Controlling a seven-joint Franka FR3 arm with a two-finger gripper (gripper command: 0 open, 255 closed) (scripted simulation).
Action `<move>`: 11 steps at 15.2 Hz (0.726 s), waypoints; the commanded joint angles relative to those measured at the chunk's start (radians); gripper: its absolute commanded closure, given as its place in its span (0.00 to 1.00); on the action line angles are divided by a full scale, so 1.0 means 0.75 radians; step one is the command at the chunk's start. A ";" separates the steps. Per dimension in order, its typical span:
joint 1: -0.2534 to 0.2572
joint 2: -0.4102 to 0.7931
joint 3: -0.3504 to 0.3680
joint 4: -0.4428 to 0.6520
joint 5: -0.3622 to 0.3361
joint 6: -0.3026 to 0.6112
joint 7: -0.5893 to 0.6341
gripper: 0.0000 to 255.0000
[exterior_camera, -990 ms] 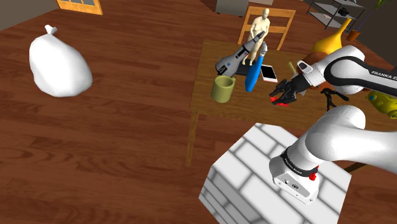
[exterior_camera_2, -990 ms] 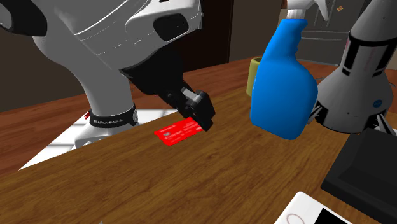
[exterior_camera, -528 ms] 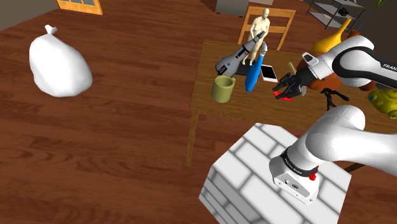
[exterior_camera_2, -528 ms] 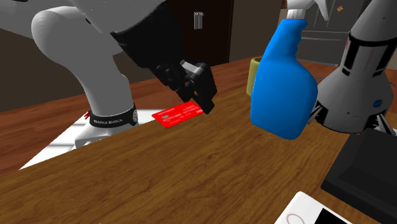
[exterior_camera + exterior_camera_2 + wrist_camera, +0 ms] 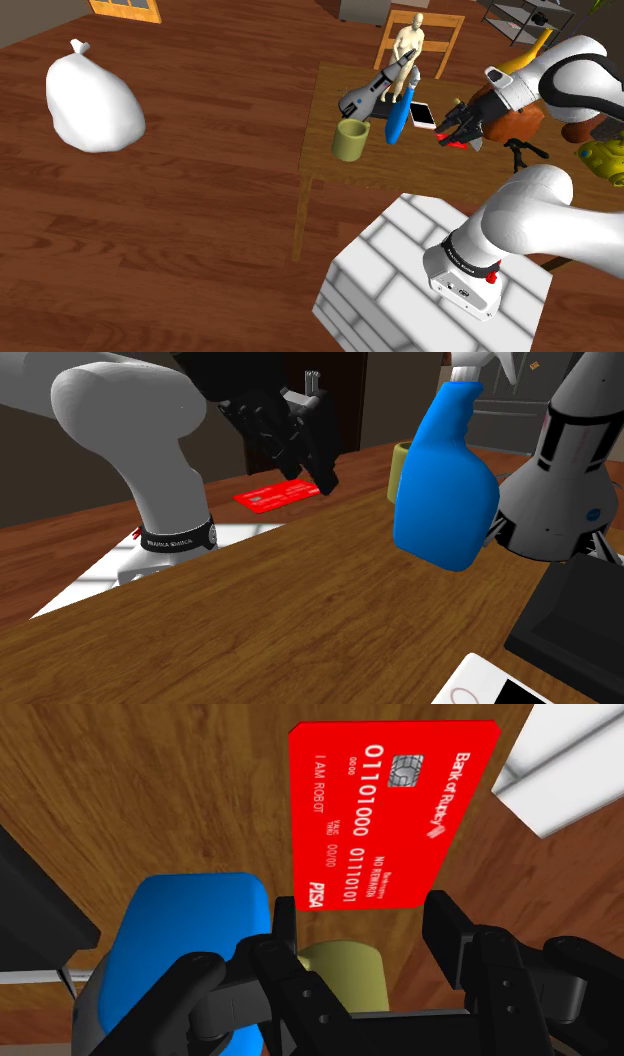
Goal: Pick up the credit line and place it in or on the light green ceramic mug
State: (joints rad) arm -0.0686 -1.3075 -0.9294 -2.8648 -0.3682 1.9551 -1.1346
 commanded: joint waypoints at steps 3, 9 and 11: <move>0.021 -0.018 0.062 0.049 0.046 -0.057 0.029 1.00; 0.061 -0.025 0.145 0.134 0.110 -0.133 0.070 1.00; 0.075 -0.024 0.170 0.164 0.130 -0.157 0.083 1.00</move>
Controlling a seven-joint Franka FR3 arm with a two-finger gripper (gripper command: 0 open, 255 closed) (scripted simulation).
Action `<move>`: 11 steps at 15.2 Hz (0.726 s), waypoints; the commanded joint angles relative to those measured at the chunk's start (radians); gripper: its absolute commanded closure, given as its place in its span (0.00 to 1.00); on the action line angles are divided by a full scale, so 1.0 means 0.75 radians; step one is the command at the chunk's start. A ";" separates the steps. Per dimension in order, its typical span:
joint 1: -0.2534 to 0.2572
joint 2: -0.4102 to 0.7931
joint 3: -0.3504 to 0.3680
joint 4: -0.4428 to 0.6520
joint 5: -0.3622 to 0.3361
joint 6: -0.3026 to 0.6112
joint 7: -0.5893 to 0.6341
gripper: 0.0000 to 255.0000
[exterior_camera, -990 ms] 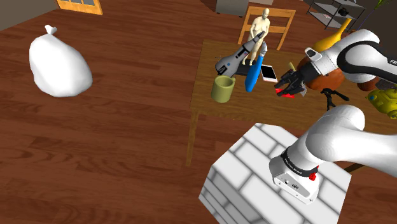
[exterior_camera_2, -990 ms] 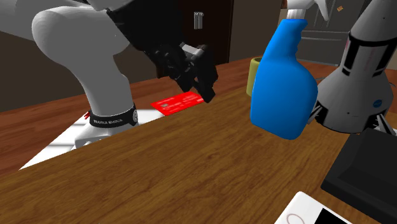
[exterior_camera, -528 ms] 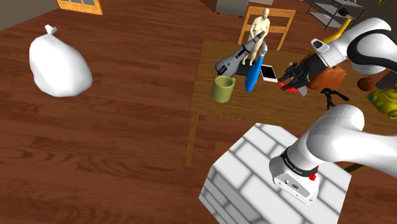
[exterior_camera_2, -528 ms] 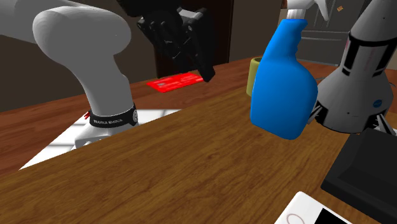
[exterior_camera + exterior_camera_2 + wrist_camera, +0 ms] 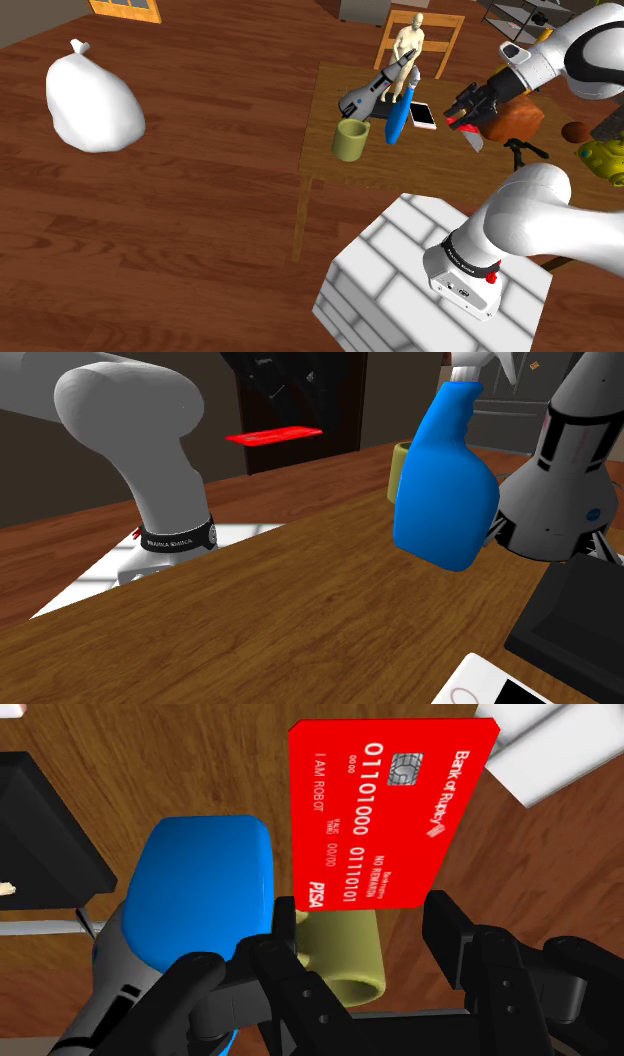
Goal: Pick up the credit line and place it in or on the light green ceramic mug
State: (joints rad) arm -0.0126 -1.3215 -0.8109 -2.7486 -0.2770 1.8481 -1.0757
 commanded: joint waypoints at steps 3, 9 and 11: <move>0.037 0.014 0.049 0.017 0.036 0.008 0.042 1.00; 0.228 0.168 0.156 -0.021 0.119 0.256 0.203 1.00; 0.299 0.237 0.185 -0.017 0.146 0.340 0.253 1.00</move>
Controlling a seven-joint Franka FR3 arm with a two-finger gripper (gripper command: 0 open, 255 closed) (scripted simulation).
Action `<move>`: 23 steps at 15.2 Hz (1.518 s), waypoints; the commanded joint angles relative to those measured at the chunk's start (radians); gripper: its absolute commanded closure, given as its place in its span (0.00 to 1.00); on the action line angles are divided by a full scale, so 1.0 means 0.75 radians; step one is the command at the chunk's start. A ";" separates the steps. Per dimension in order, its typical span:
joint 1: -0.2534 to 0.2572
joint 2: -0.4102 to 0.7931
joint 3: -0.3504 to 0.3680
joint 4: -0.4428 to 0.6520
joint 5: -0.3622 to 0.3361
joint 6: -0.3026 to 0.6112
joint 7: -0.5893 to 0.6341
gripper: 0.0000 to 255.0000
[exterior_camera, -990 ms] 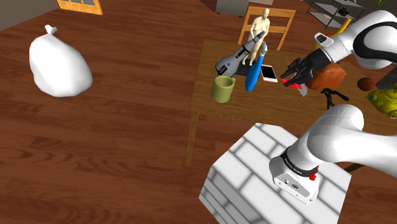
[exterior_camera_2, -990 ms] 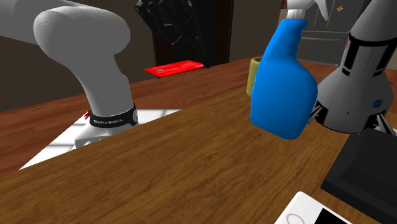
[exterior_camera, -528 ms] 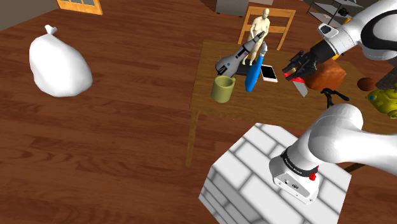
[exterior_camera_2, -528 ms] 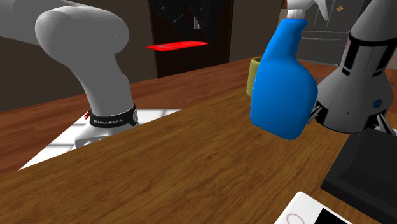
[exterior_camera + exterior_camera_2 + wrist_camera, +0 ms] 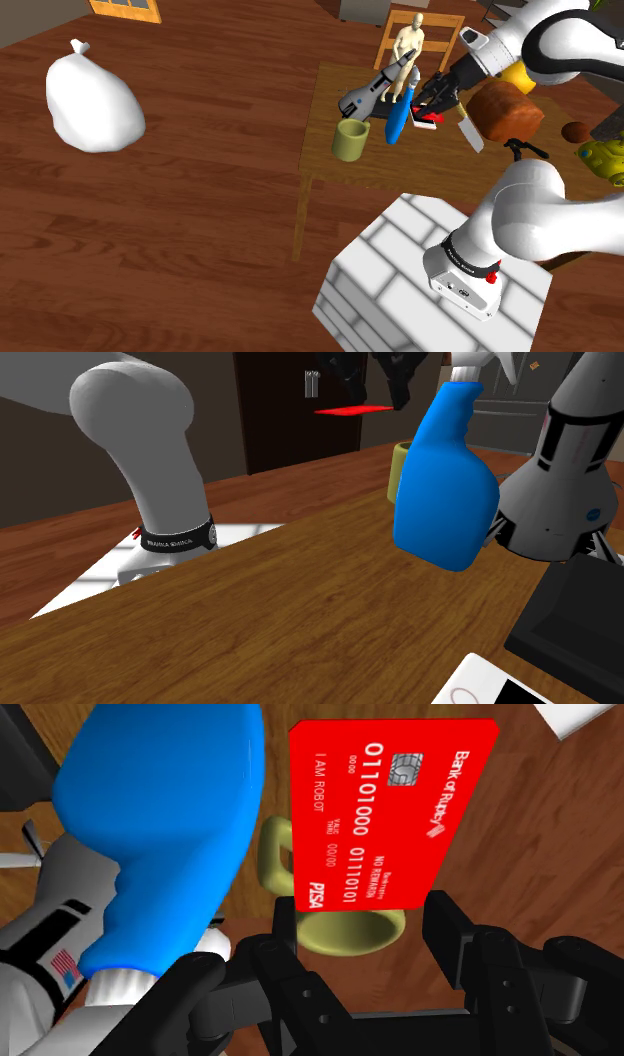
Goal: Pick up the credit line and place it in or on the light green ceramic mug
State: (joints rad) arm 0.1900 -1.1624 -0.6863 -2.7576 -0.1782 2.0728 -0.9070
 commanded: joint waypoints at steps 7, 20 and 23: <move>0.284 0.318 0.087 0.074 0.112 0.314 0.170 1.00; 0.527 0.648 0.034 0.130 0.222 0.627 0.197 1.00; 0.544 0.672 0.002 0.095 0.229 0.686 0.172 1.00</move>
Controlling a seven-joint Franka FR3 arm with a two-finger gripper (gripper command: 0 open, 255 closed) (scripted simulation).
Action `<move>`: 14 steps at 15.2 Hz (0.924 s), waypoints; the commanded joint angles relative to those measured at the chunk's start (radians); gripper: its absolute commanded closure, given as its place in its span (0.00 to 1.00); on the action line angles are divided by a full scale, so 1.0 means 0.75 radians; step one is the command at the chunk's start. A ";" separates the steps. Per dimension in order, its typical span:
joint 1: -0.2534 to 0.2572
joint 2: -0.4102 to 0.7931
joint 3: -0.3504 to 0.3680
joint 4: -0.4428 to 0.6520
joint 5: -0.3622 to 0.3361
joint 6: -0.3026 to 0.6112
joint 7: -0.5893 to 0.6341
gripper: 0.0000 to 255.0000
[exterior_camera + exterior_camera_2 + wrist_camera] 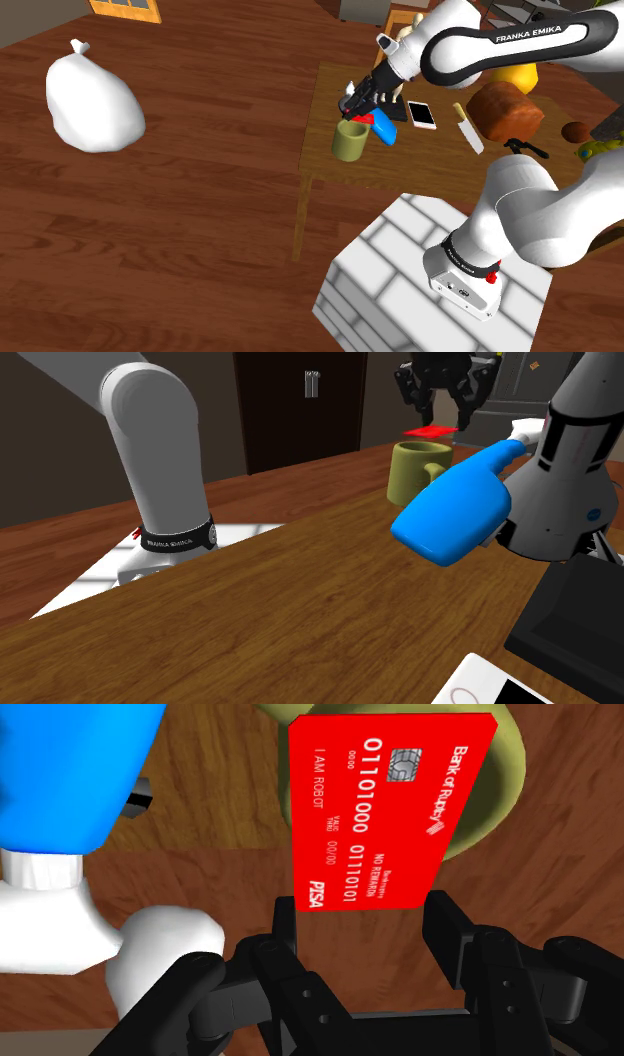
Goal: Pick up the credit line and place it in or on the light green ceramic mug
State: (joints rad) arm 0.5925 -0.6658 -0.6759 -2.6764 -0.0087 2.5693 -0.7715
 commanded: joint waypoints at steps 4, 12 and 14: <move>0.038 0.045 -0.060 -0.055 0.017 0.105 -0.046 1.00; 0.049 0.058 -0.077 -0.067 0.023 0.131 -0.059 1.00; 0.047 0.055 -0.076 -0.067 0.022 0.128 -0.059 0.00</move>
State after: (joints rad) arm 0.6277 -0.6258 -0.7312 -2.7248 0.0081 2.6680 -0.8151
